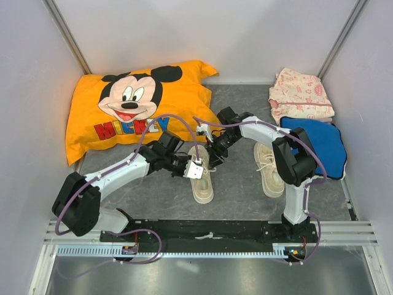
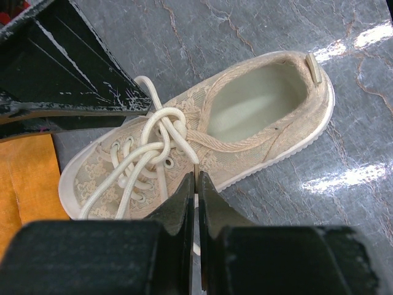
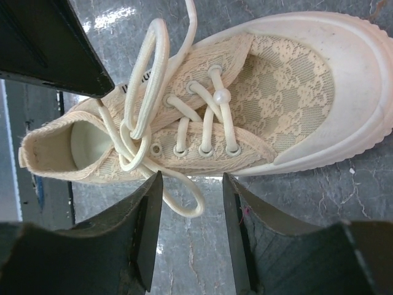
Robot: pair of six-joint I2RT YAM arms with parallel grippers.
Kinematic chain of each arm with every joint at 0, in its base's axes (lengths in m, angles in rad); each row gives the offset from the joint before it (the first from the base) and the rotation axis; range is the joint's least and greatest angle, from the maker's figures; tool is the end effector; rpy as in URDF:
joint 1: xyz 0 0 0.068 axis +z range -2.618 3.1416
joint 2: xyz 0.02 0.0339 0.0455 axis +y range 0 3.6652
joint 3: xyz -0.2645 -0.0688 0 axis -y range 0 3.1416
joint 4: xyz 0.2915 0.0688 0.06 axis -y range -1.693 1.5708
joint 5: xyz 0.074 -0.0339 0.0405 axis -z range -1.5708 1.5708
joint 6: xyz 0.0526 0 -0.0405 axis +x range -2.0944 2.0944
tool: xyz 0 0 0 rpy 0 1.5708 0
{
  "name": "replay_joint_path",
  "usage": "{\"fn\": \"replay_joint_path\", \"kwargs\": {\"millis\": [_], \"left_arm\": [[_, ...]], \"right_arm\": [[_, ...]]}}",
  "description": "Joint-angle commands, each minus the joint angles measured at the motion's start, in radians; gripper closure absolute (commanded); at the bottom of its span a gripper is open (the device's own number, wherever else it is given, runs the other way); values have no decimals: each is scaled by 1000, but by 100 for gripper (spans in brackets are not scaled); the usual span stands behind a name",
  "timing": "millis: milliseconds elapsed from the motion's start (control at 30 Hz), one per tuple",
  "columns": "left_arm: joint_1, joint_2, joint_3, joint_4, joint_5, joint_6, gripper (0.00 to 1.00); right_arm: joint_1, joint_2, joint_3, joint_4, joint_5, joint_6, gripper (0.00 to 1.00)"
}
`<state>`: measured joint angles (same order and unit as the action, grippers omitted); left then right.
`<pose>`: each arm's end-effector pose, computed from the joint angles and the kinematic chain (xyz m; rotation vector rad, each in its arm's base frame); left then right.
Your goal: Tie the shoes
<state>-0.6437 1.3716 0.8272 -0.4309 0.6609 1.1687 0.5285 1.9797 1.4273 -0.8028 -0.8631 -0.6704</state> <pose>0.2309 -0.2136 0.1775 1.9973 1.2514 -0.5899 0.3494 0.2503 0.1486 -1.5910 2.0962 1.1871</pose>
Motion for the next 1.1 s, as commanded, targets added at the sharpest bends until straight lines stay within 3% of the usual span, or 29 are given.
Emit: {"fn": "replay_joint_path", "kwargs": {"millis": [0, 500, 633, 733, 800, 1067], "left_arm": [[-4, -2, 4, 26, 34, 0, 94], [-4, 12, 16, 26, 39, -7, 94], [-4, 9, 16, 27, 31, -15, 94], [-2, -3, 9, 26, 20, -24, 94], [2, -19, 0, 23, 16, -29, 95], [32, -118, -60, -40, -26, -27, 97]], "right_arm": [[27, -56, -30, 62, 24, -41, 48], [85, -122, -62, 68, 32, -77, 46], [90, -113, -62, 68, 30, -80, 60], [90, -119, -65, 56, 45, -95, 88], [88, -124, -68, 48, 53, -100, 97], [67, -137, -71, 50, 72, -71, 100]]}}
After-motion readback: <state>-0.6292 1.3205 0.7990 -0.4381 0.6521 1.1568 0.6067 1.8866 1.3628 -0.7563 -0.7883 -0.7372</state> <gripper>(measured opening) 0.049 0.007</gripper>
